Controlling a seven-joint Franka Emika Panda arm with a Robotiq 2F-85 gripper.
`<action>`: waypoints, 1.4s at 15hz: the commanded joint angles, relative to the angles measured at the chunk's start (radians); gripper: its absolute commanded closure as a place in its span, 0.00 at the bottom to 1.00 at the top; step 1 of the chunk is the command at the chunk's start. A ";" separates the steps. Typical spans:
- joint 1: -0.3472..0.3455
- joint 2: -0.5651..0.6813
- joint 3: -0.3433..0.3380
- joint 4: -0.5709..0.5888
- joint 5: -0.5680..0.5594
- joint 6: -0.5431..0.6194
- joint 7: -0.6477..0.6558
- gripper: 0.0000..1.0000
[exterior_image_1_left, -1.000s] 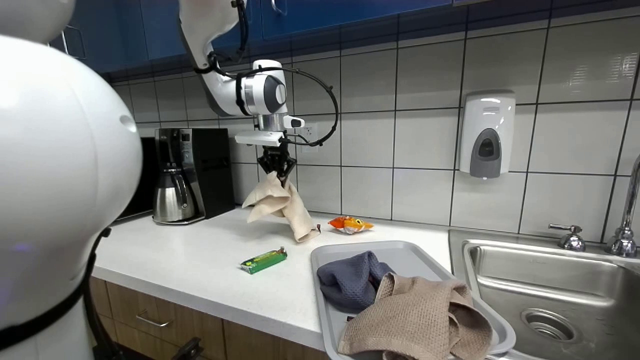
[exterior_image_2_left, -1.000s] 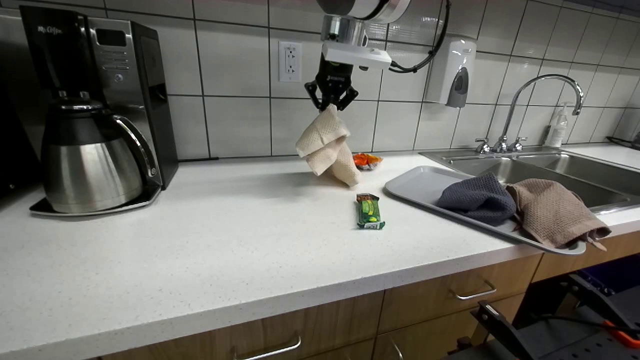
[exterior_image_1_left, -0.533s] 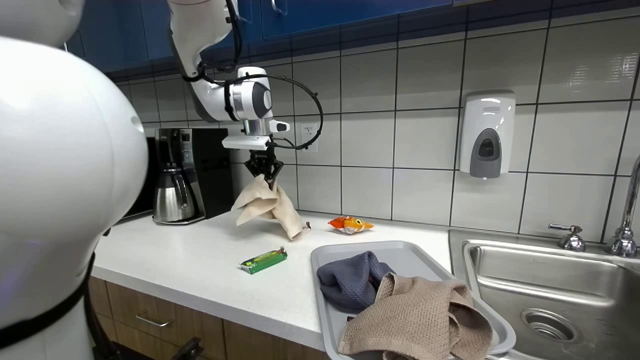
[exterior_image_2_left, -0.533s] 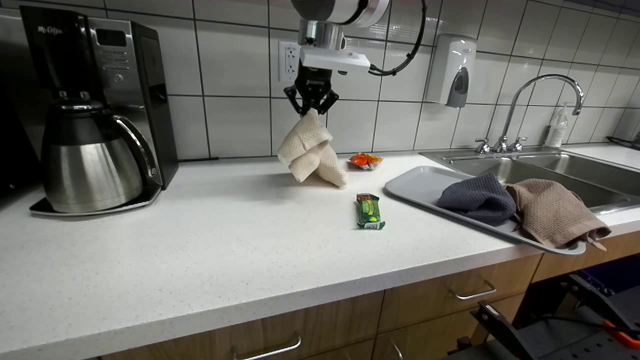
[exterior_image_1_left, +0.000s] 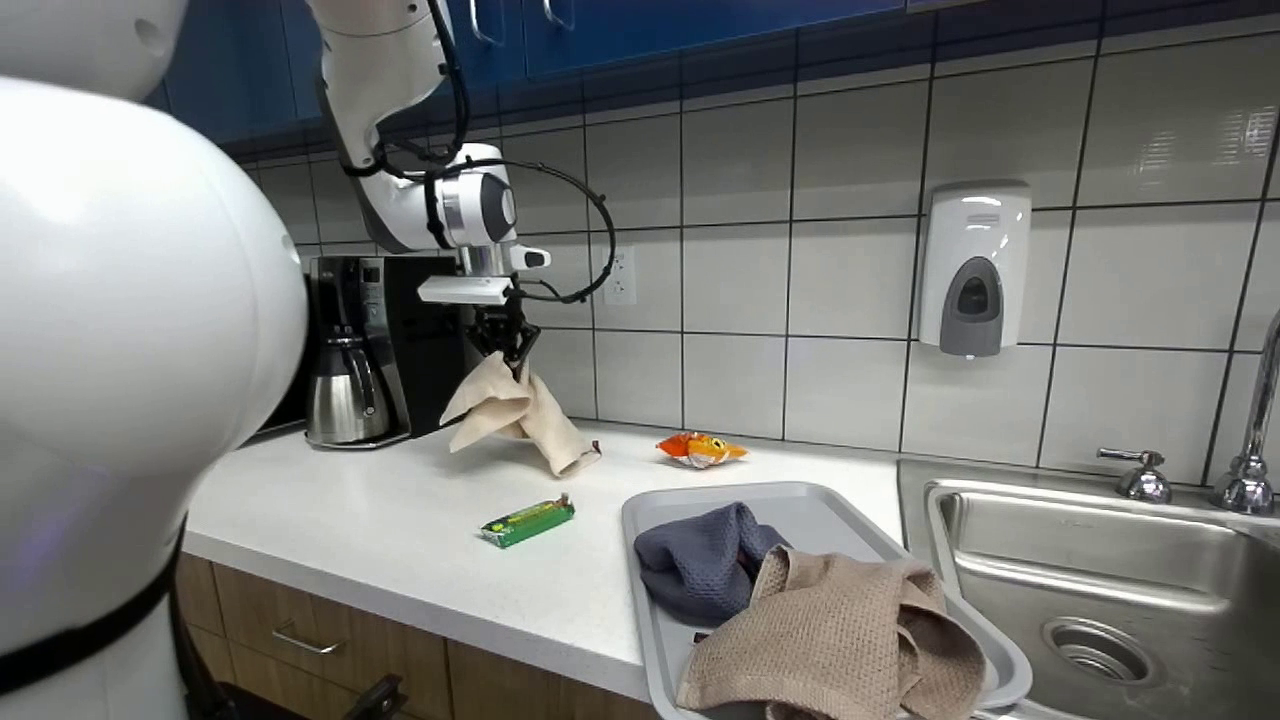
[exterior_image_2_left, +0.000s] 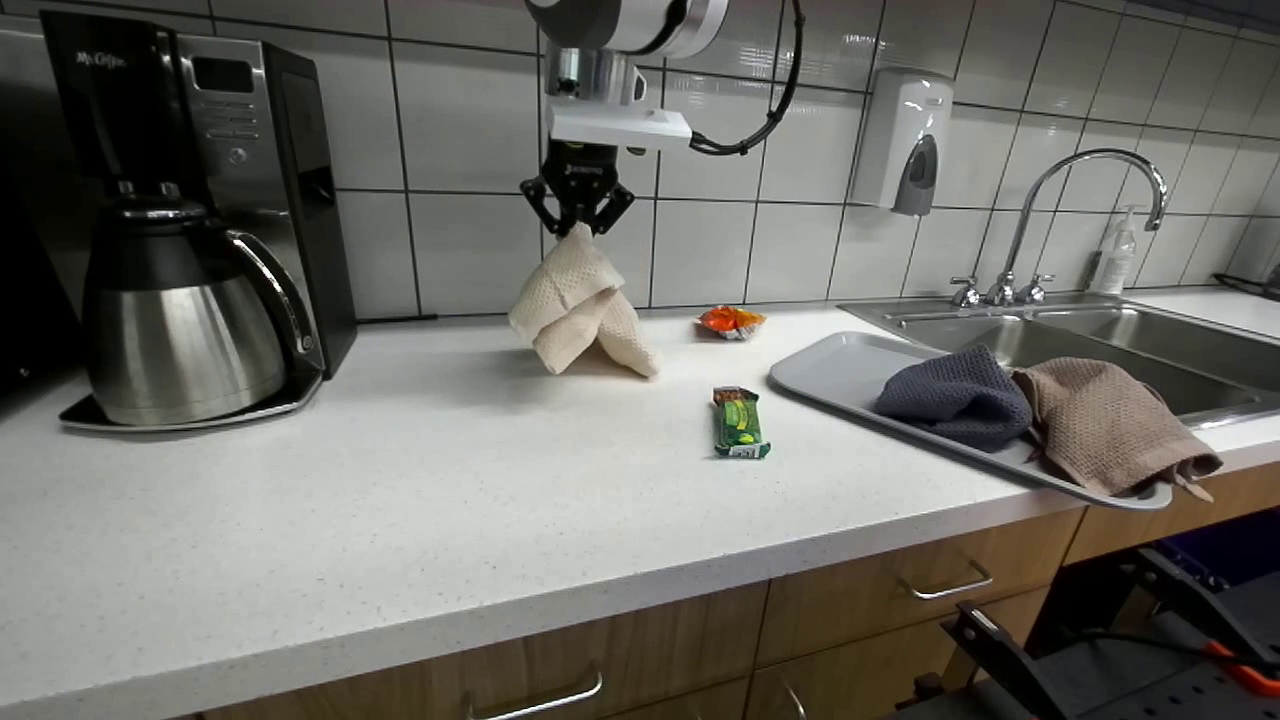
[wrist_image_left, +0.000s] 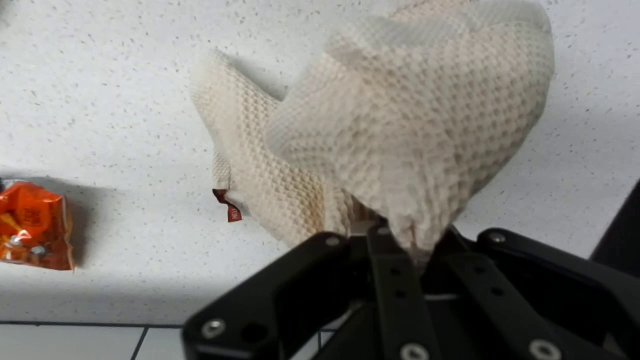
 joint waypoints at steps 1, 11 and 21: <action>0.016 0.043 0.004 0.070 -0.027 -0.067 0.037 0.99; 0.023 0.121 -0.002 0.112 -0.022 -0.102 0.029 0.70; 0.008 0.091 -0.021 0.091 -0.021 -0.090 0.035 0.02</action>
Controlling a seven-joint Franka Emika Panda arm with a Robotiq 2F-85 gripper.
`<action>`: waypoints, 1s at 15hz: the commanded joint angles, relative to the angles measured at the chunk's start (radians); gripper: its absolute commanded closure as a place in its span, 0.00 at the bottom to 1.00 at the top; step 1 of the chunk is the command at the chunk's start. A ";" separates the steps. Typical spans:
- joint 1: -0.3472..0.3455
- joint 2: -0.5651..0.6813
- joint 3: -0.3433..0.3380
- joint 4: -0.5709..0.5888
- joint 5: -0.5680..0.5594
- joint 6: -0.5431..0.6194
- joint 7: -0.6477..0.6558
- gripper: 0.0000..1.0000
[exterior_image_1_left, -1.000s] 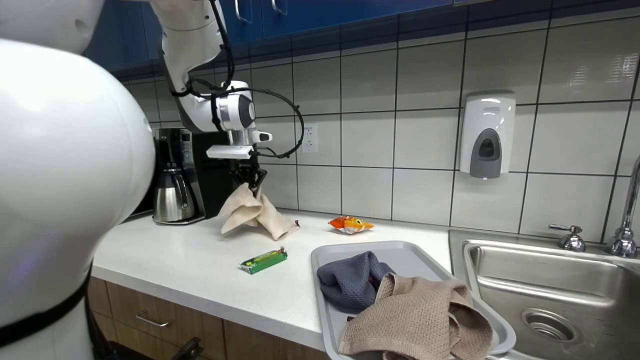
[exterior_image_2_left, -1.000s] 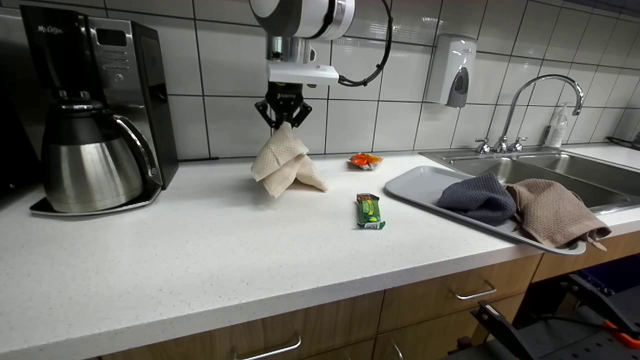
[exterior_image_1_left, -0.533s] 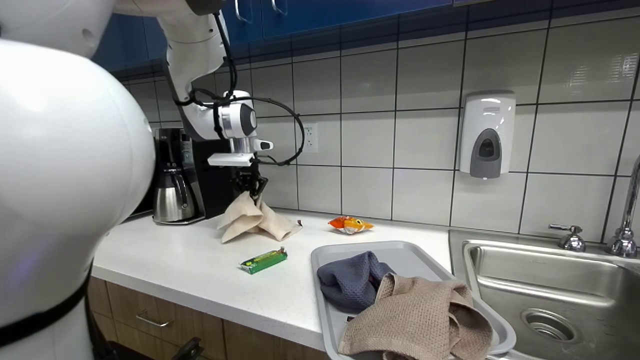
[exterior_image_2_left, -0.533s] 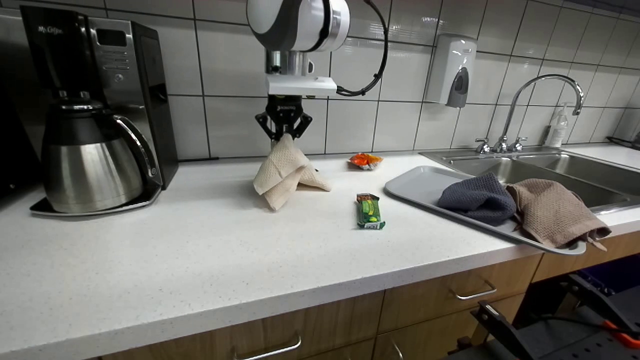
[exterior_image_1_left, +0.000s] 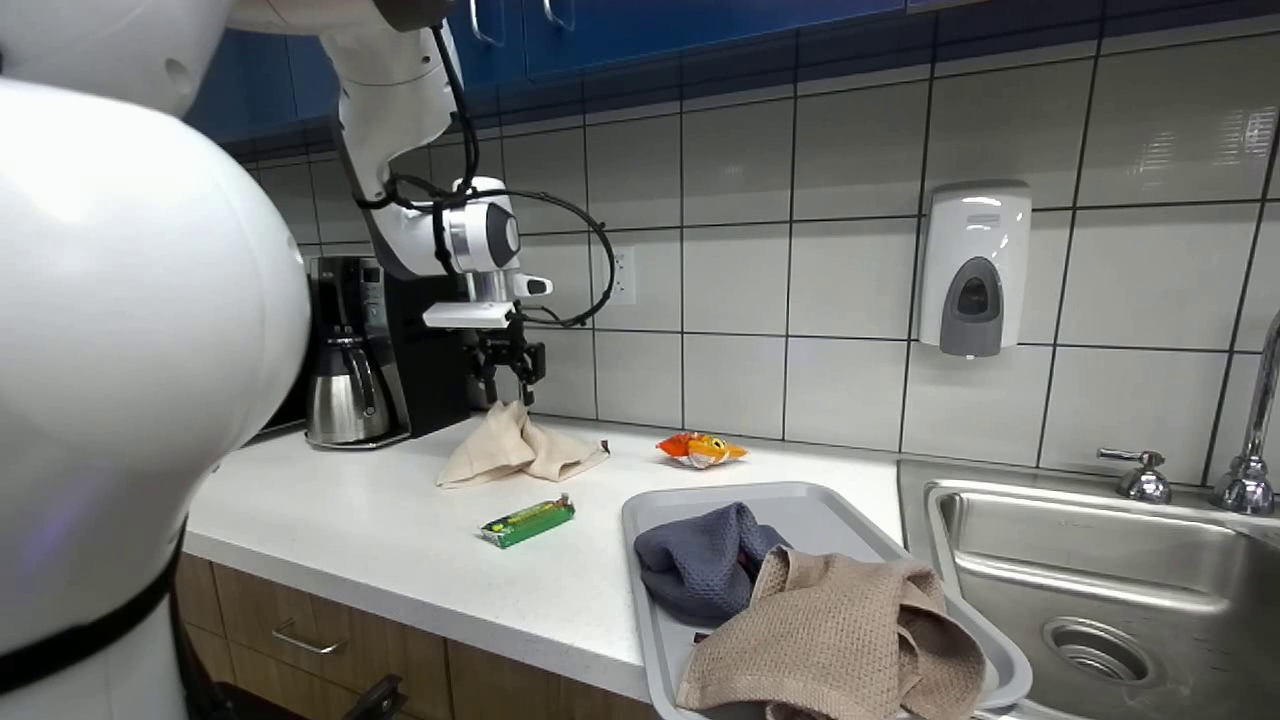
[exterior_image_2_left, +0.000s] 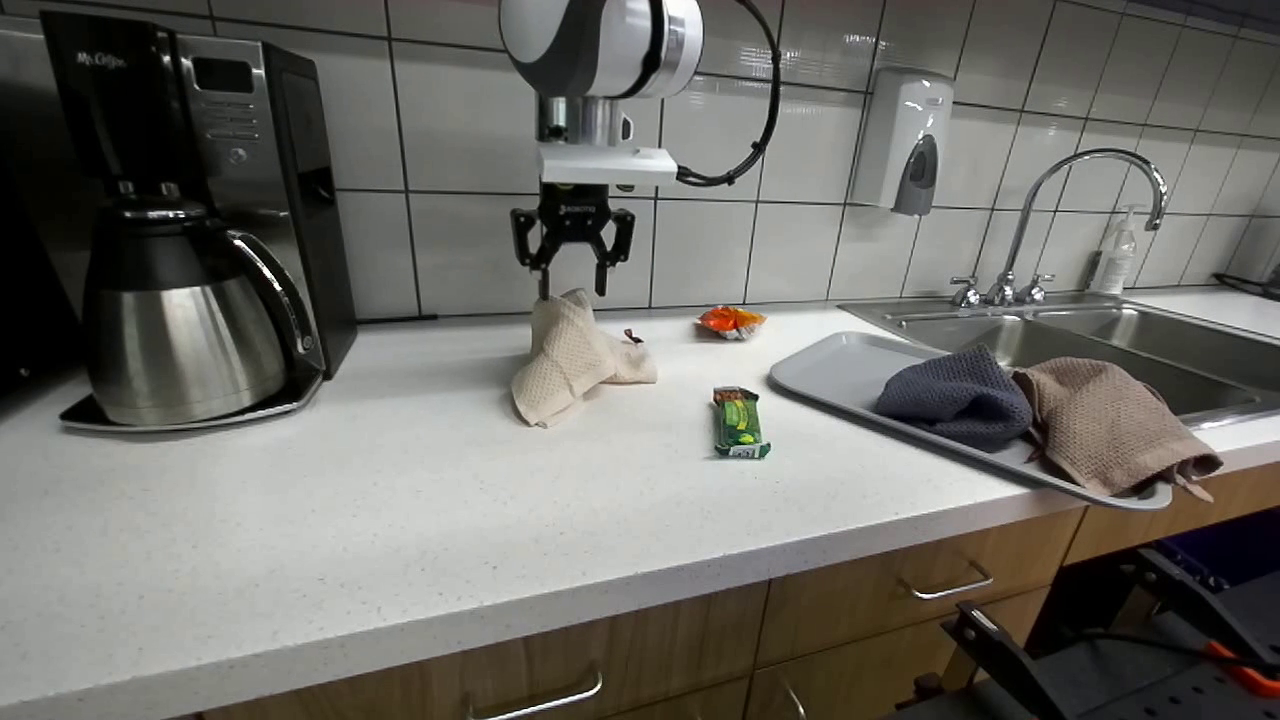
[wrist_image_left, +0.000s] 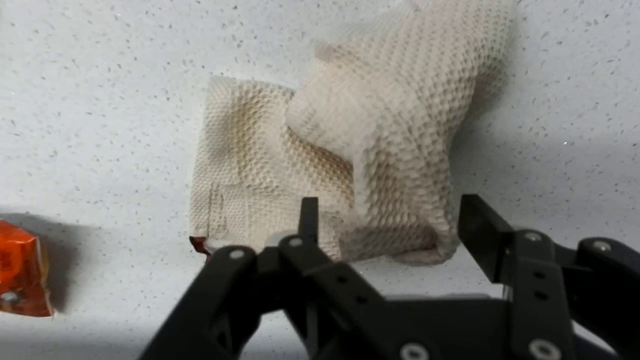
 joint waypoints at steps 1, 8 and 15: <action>-0.015 -0.029 -0.009 -0.012 -0.016 -0.021 0.026 0.00; -0.065 -0.078 -0.035 -0.076 -0.010 0.010 0.010 0.00; -0.137 -0.156 -0.050 -0.183 -0.002 0.034 -0.009 0.00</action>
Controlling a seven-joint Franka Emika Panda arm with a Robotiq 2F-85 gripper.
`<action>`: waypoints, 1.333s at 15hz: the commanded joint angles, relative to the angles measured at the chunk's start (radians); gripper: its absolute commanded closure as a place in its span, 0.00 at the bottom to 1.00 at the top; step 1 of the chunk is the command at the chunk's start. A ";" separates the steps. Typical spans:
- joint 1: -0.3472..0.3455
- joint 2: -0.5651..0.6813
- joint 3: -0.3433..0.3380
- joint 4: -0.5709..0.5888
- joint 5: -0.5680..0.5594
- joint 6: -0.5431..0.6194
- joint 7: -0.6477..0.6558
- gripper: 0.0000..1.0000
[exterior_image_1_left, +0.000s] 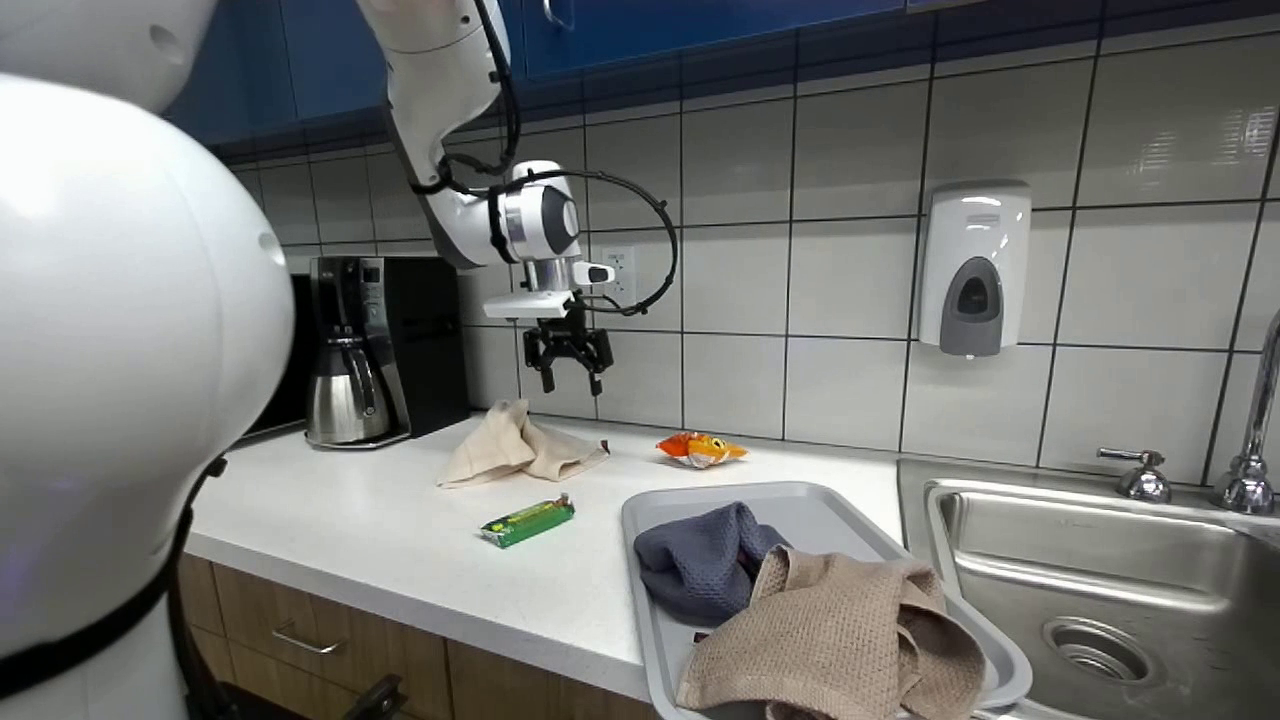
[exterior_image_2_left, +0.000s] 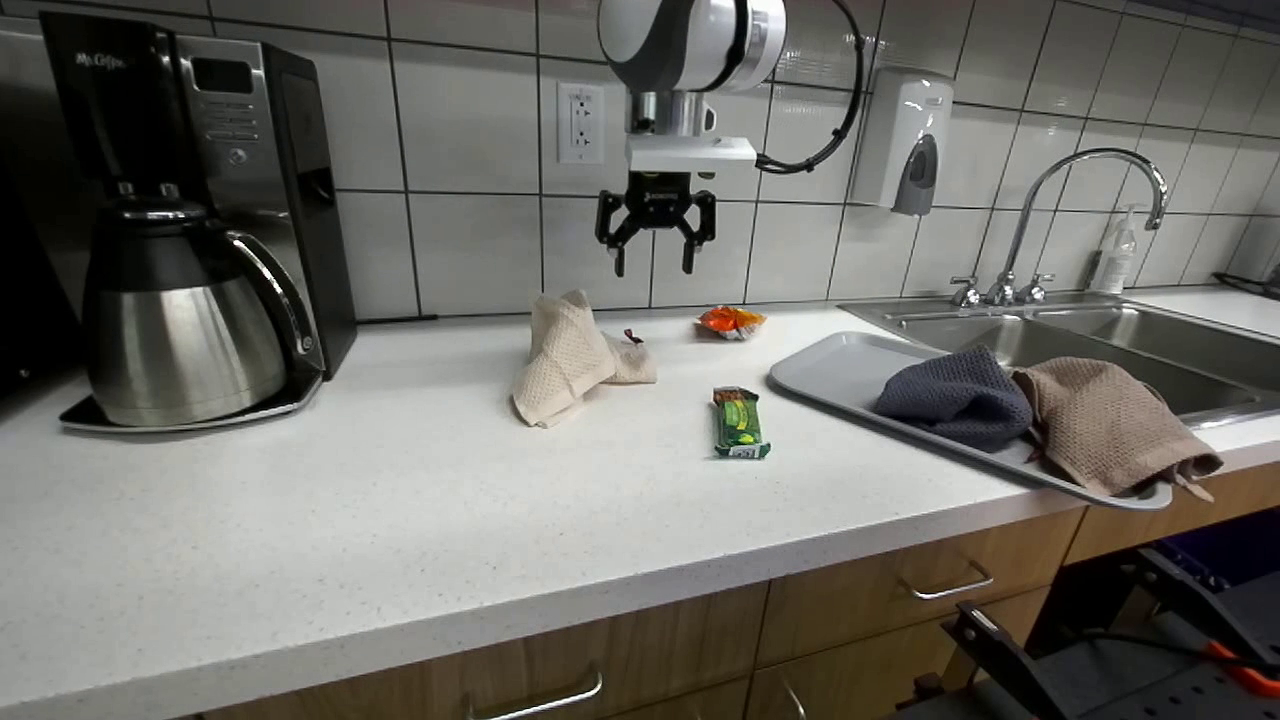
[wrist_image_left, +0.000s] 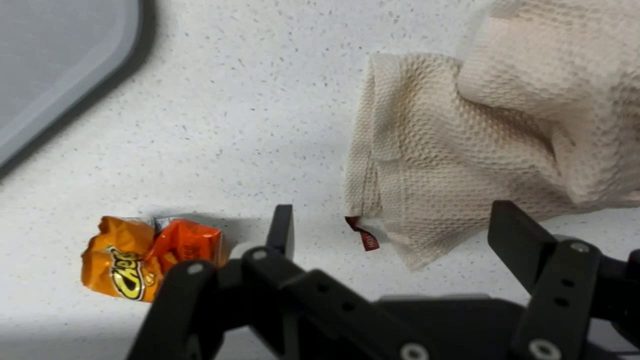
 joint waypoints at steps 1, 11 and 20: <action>-0.043 -0.087 0.002 -0.107 -0.003 0.020 -0.012 0.00; -0.146 -0.215 -0.014 -0.307 0.003 0.041 -0.063 0.00; -0.229 -0.312 -0.059 -0.476 -0.012 0.061 -0.116 0.00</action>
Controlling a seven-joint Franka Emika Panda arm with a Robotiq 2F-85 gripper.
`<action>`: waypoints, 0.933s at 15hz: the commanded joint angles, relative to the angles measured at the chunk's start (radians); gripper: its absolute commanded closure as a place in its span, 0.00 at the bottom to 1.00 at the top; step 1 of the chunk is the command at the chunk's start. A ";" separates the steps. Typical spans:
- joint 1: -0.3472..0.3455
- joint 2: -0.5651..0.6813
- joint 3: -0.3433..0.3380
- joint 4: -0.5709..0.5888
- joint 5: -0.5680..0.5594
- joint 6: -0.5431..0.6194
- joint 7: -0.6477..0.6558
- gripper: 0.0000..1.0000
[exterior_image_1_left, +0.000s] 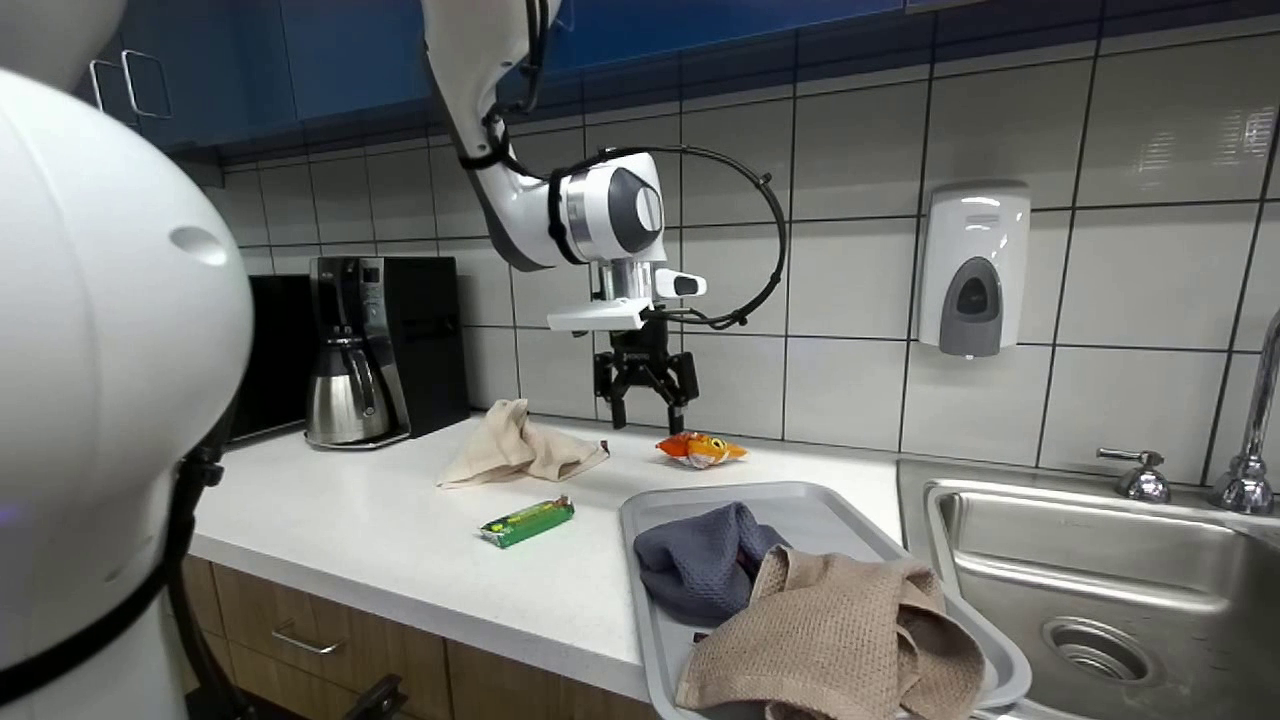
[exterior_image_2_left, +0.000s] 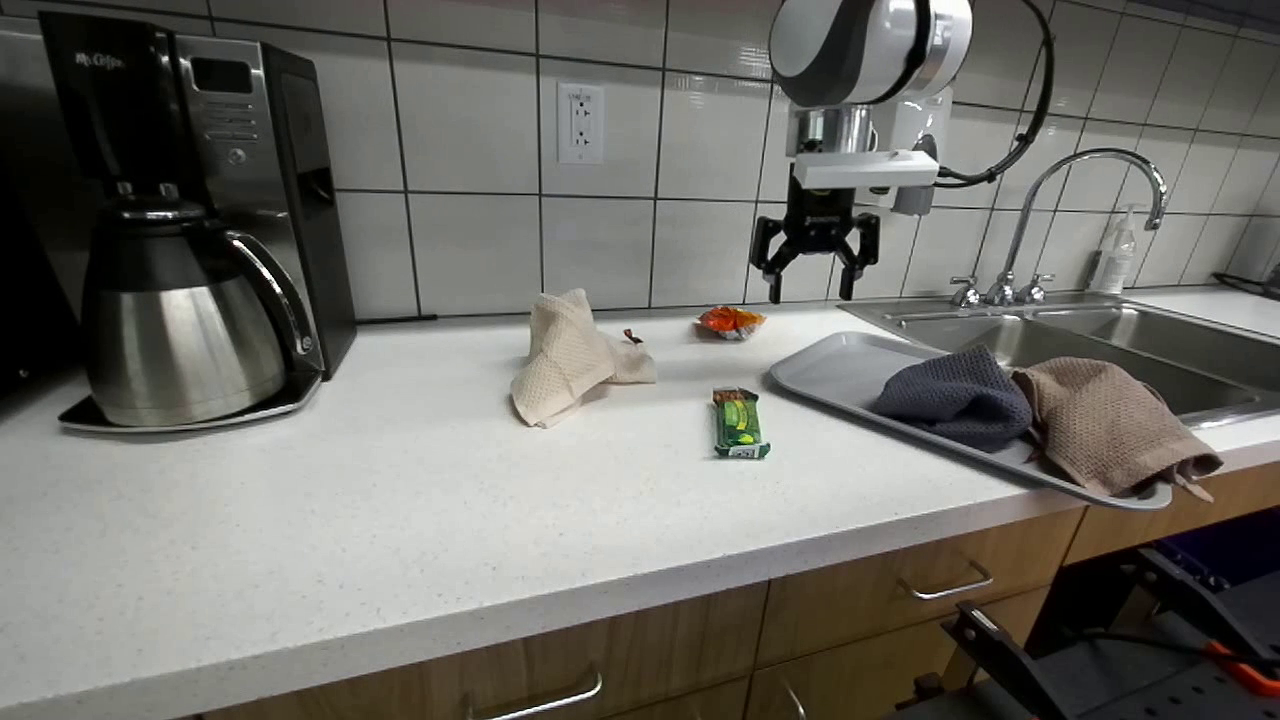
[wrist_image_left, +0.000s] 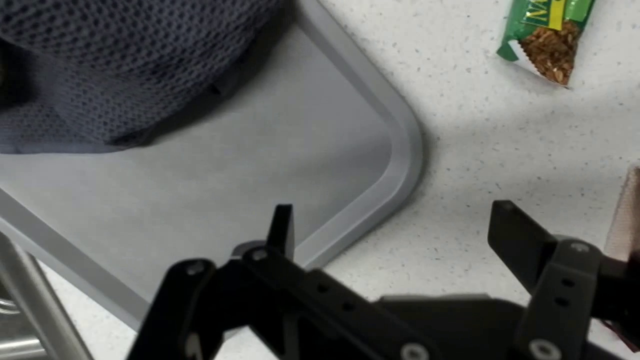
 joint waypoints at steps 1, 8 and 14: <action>-0.036 -0.081 -0.013 -0.102 -0.017 0.027 -0.034 0.00; -0.073 -0.187 -0.044 -0.226 -0.034 0.021 -0.009 0.00; -0.105 -0.290 -0.053 -0.357 -0.039 0.032 0.016 0.00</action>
